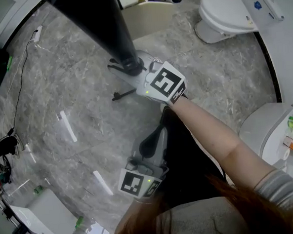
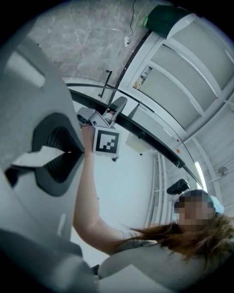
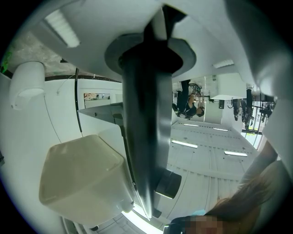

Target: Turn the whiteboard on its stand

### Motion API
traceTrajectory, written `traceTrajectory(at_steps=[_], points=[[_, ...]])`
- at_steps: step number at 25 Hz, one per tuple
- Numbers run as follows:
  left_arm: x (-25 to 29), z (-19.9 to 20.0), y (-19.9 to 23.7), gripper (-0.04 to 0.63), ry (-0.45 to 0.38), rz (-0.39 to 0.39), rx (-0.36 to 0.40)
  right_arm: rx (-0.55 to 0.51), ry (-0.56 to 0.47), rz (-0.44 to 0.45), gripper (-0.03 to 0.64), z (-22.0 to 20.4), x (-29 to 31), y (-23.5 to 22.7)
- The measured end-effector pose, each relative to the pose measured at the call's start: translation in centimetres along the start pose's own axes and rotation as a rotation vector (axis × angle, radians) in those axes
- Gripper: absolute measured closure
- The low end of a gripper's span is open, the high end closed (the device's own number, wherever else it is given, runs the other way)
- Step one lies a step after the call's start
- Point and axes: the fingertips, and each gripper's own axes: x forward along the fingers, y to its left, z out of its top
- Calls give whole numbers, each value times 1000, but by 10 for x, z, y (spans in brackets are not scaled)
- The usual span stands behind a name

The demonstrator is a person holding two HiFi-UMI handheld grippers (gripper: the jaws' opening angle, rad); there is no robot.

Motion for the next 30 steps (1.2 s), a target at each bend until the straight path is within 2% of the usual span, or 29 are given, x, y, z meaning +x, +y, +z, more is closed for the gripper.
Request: traceTrajectory(at_steps=[12, 24, 30], points=[[-15, -28, -42, 594, 19, -22, 12, 0, -10, 30, 566, -2, -35, 54], [-30, -58, -88, 594, -37, 51, -24, -27, 15, 129, 587, -8, -73, 109], [-46, -67, -103, 594, -66, 88, -18, -35, 22, 196, 600, -12, -87, 134]])
